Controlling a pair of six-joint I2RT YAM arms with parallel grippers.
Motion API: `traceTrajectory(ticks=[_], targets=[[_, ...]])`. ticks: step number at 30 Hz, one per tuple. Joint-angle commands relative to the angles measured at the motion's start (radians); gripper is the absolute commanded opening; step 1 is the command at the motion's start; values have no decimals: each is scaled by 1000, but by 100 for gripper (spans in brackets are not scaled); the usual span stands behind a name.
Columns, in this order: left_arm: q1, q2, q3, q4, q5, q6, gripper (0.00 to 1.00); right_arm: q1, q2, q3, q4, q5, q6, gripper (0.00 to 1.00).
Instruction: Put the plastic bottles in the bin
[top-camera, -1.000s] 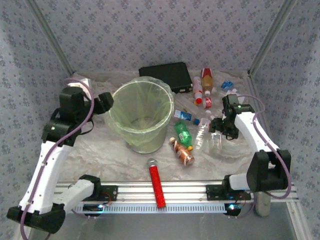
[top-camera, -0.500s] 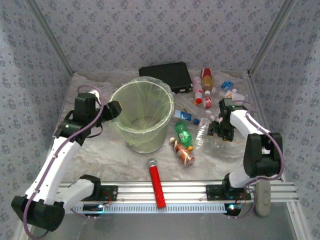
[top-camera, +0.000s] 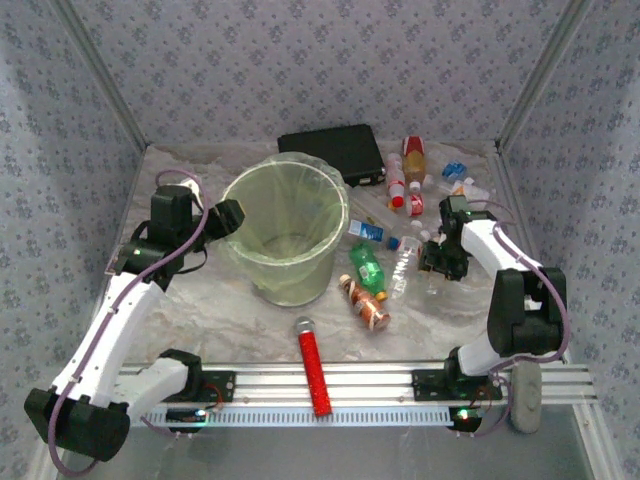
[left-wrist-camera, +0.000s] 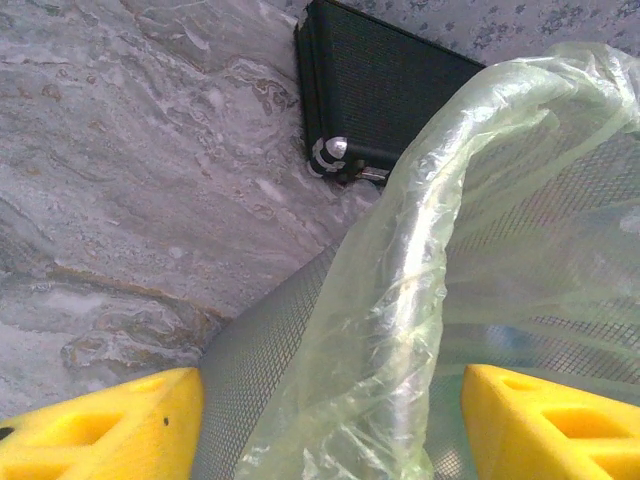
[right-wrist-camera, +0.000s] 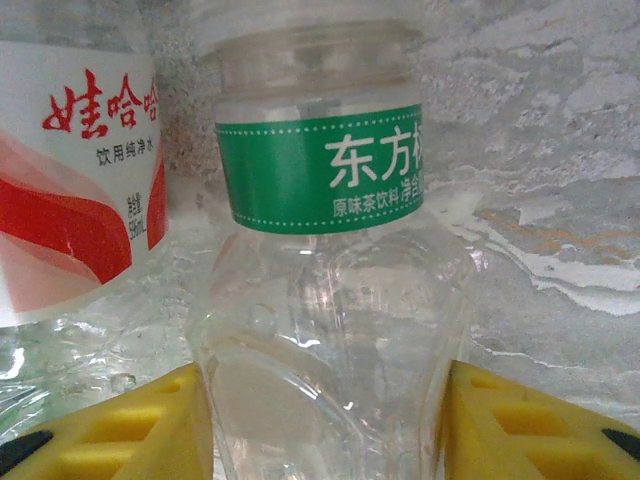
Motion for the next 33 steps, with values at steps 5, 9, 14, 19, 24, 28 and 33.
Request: traceTrajectory(ticks=[5, 9, 14, 19, 24, 28, 33], targets=[[-6, 12, -9, 7, -2, 9, 69, -7, -84, 58, -85, 12, 6, 42], [-6, 12, -6, 6, -4, 14, 69, -8, -119, 101, -129, 10, 4, 39], [-6, 11, -2, 1, -6, 19, 69, -4, -167, 172, -151, -61, -1, 38], [-6, 11, -1, 2, -4, 18, 69, 59, -215, 426, -251, -84, -8, 37], [-8, 28, 0, 15, 23, 16, 69, 171, -185, 672, -324, -104, -2, 36], [-18, 52, 20, 1, 48, 30, 68, 286, -130, 830, -303, -141, 20, 35], [-39, 68, 31, 7, 63, 30, 68, 452, -39, 1006, -262, -158, 33, 35]])
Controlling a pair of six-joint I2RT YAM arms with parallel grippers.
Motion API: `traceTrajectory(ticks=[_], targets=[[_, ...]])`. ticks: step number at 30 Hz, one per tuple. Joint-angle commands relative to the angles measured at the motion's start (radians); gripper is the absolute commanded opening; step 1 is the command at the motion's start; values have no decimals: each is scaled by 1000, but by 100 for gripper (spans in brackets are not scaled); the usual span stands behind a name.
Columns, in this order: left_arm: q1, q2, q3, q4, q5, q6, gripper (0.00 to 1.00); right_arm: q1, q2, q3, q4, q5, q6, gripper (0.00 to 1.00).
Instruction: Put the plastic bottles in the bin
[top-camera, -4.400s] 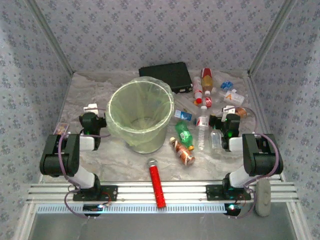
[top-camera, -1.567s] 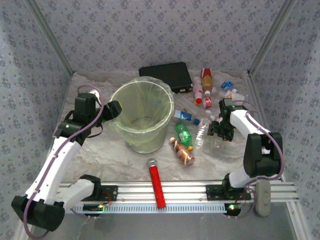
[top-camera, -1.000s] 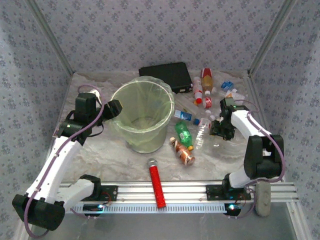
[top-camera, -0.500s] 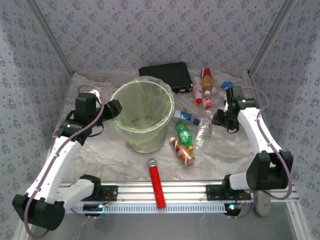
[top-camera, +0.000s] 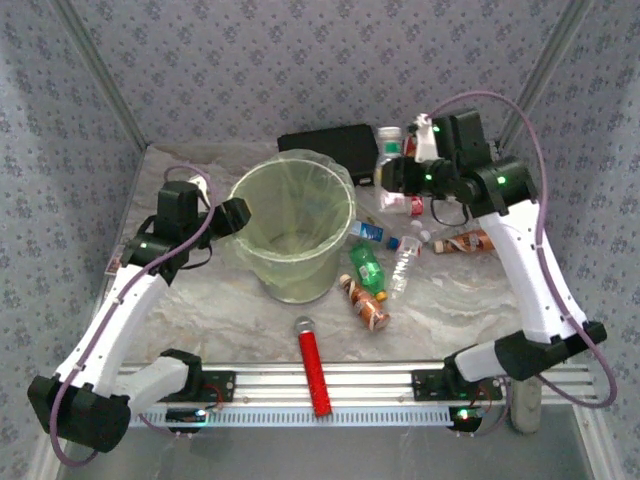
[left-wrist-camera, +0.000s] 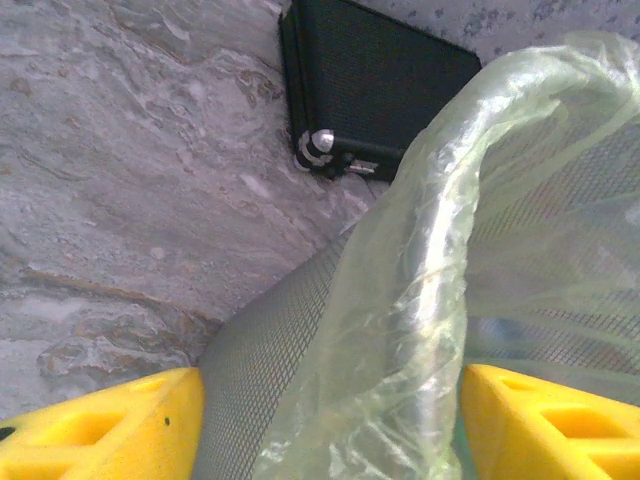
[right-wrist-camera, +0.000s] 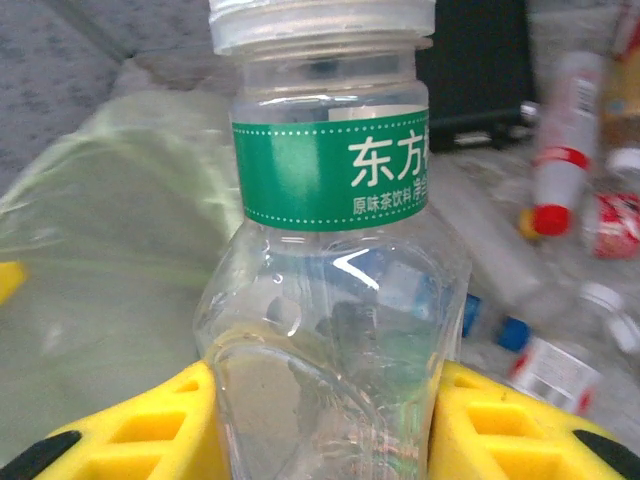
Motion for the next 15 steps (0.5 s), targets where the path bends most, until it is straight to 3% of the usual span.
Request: traceTrajectory(ticks=[1, 8, 15], targets=[[-28, 21, 21, -15, 27, 20, 68, 101, 60, 98, 7, -37, 24, 35], [-52, 31, 25, -3, 19, 17, 68, 260, 224, 196, 29, -65, 25, 35], [-76, 47, 42, 5, 25, 13, 67, 350, 432, 358, -150, 63, -30, 35]])
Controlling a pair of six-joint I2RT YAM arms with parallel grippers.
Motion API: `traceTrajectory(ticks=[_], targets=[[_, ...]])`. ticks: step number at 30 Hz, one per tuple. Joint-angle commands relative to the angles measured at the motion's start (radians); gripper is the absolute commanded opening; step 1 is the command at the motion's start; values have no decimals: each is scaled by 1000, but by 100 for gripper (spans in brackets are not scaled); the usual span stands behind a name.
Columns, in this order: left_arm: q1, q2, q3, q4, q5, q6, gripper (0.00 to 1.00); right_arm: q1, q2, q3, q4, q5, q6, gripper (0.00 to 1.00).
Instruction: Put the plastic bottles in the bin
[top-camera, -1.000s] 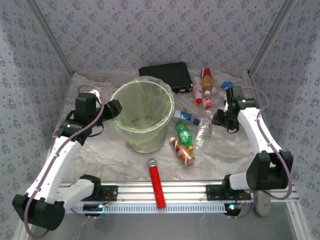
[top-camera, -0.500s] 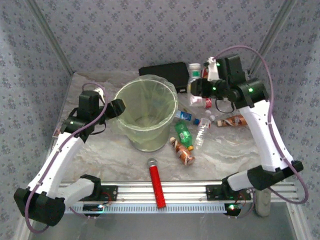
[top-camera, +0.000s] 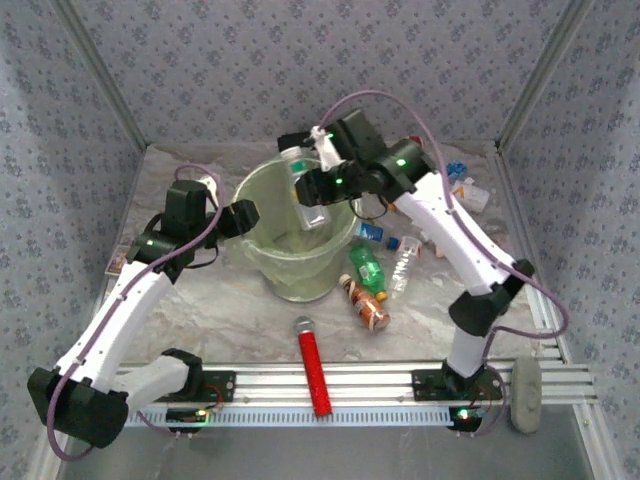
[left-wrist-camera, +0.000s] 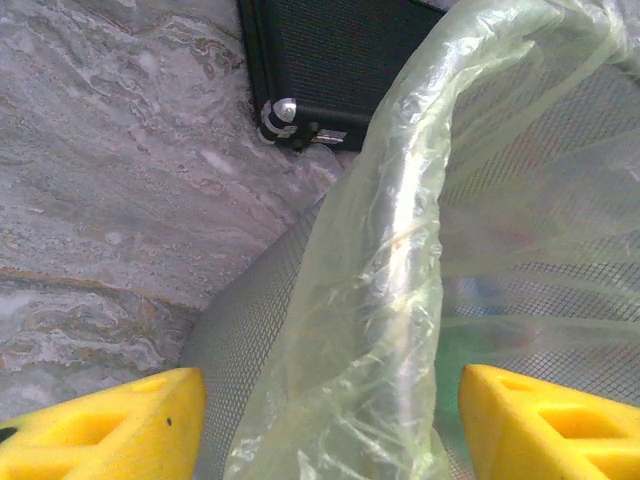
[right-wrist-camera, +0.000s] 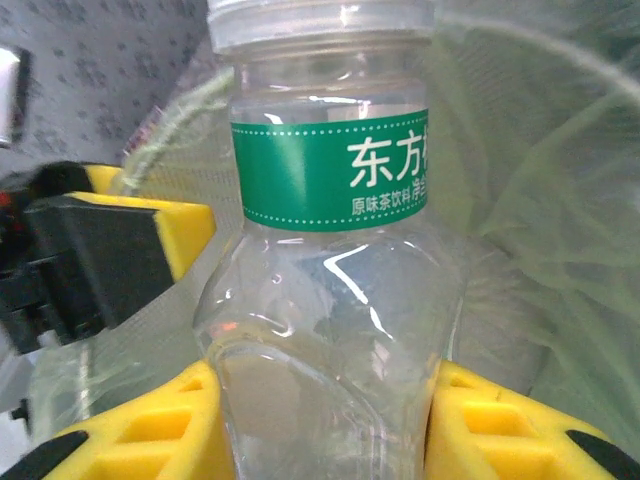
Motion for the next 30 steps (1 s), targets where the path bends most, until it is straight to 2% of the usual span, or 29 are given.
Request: traceTrajectory(ticks=[1, 8, 15, 23, 30], targets=[[-30, 31, 34, 2, 15, 12, 67, 21, 71, 76, -133, 78, -36, 35], [-103, 70, 51, 13, 21, -4, 66, 35, 168, 88, -241, 130, -64, 35], [-165, 96, 43, 34, 18, -35, 66, 25, 193, 5, -281, 148, -88, 36], [-208, 86, 31, 14, -13, -54, 66, 5, 216, -99, -221, 130, -92, 38], [-207, 77, 38, -10, -66, -39, 65, 3, 108, -101, -136, 137, -89, 43]])
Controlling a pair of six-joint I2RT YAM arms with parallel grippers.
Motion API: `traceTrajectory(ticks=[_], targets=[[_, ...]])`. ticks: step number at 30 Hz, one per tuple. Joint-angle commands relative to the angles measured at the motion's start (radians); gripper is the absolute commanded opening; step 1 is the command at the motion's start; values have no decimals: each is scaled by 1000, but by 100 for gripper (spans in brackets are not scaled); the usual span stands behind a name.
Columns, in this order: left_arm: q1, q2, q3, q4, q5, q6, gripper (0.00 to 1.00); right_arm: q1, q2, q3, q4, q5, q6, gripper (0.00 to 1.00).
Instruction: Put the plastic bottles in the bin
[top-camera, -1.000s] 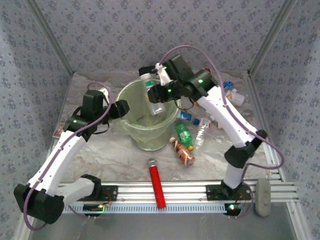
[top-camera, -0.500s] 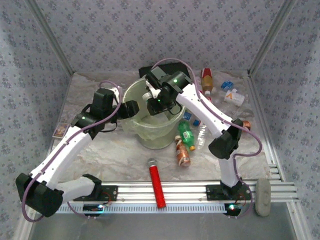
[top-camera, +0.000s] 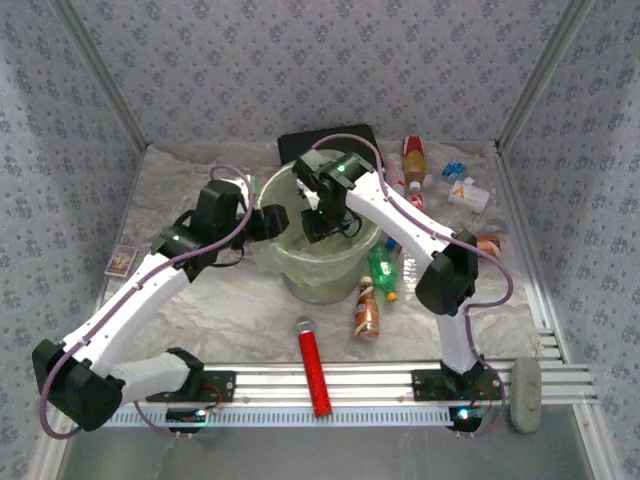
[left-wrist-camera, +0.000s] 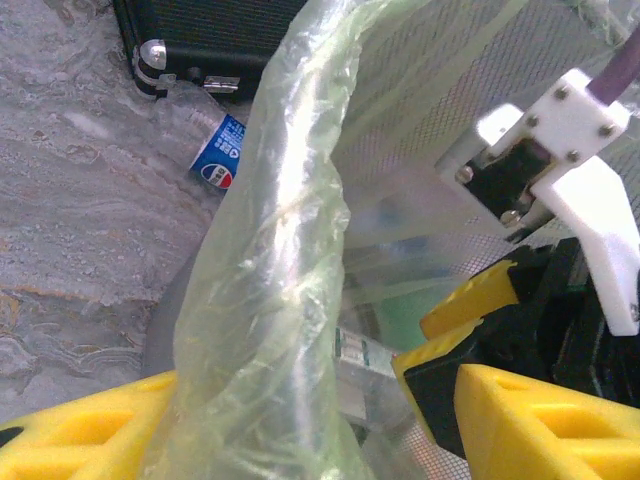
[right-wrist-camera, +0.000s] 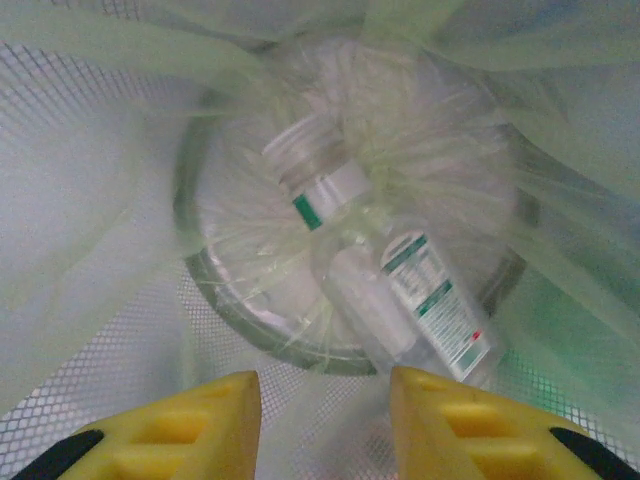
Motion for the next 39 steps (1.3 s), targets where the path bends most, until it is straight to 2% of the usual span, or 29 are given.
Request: traceTrajectory(ticks=[1, 6, 11, 14, 20, 24, 30, 35, 39], targets=[[-9, -2, 6, -64, -42, 17, 66, -6, -112, 10, 49, 2, -17, 45], [-10, 1, 11, -66, -48, 27, 66, -11, -244, 24, 94, -24, -20, 55], [-10, 4, 13, -67, -52, 34, 66, -75, -377, 9, 90, 47, -14, 69], [-9, 7, 13, -68, -48, 35, 66, -174, -461, -59, 80, 57, 21, 77], [-10, 0, 12, -70, -48, 40, 65, -441, -601, -299, 67, 43, 50, 90], [-9, -3, 12, -75, -52, 39, 66, -547, -627, -484, 85, 27, 55, 100], [-10, -10, 12, -83, -59, 39, 66, -626, -610, -753, 201, -61, 101, 100], [-10, -4, 12, -86, -62, 38, 66, -633, -558, -840, 283, -83, 109, 100], [-10, -5, 5, -78, -62, 33, 66, -637, -491, -877, 340, -90, 118, 95]])
